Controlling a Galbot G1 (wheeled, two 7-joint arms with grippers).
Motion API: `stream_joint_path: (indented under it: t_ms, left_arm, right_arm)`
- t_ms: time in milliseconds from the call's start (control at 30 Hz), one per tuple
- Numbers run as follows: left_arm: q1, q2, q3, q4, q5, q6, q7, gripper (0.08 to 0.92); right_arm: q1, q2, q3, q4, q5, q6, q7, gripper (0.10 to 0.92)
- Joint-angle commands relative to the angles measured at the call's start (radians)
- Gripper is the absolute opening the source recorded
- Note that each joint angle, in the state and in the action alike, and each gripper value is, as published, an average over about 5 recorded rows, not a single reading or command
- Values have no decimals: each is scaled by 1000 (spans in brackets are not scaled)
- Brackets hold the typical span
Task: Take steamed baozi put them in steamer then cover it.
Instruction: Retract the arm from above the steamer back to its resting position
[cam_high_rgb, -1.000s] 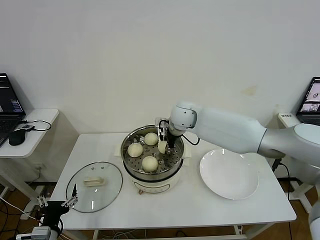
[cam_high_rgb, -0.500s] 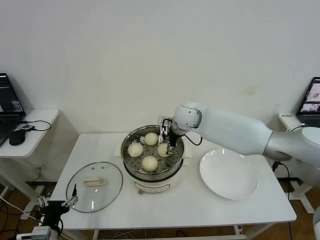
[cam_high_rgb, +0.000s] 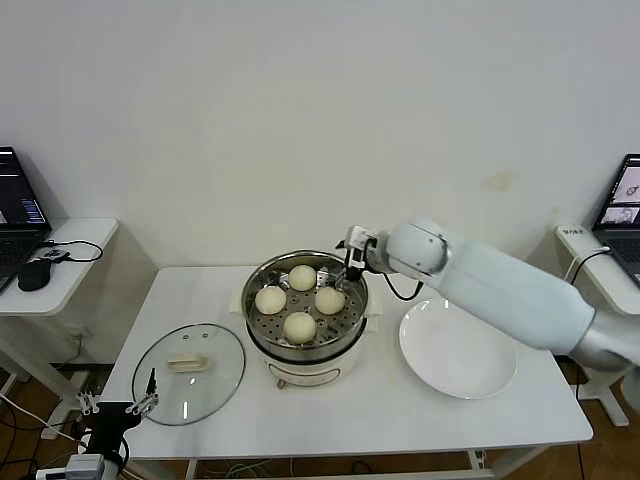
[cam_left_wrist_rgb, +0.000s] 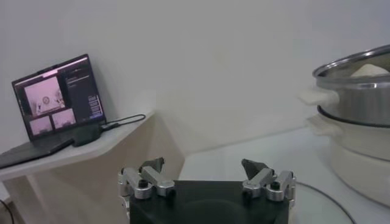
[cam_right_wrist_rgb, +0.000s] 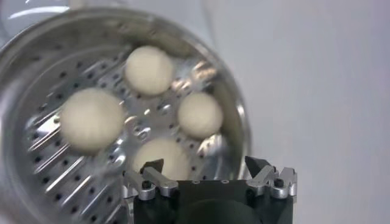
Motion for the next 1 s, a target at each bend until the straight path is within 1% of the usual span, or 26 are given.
stream_joint_path:
  t_ms: [33,200,267,367,433,533,633,733,867,1000]
  left_arm:
    - [-5,-3,7,6,6,-4,-3,823]
    - [-17,-7,38,18,20,-30,-12,823]
    - [-22,-4,55,26,49,-39,-13,823]
    - [-34,2,78,50,144,-55,-16,823]
    - [-50,4,82,81,251,-81,-23,823]
    - [-73,14,69,141,475,-140,-32,823]
    - [-76,42,37,205,744,-203,-41,823]
    - [-75,68,4,274,991,-256,-71,823]
    - [-100,82,6,335,1193,-282,-122,823]
    - [-153,89,42,372,1289,-274,-114,823]
  right_arm:
    - [-600,-58,593,125,-99,386,311,823]
    - [-907,37,895,175,-233,550,280,823]
    - [-1016,86,1010,204,-263,603,255,823]
    - [-1148,157,1143,249,-282,640,212,823]
    - [-1218,207,1224,279,-280,640,193,823]
    - [-1316,281,1330,315,-273,630,201,823]
    - [-1404,344,1407,350,-273,624,215,823]
    - [-1472,395,1473,371,-269,629,222,823]
    - [-1513,441,1545,375,-268,634,233,823]
    - [-1530,465,1598,386,-264,628,246,823]
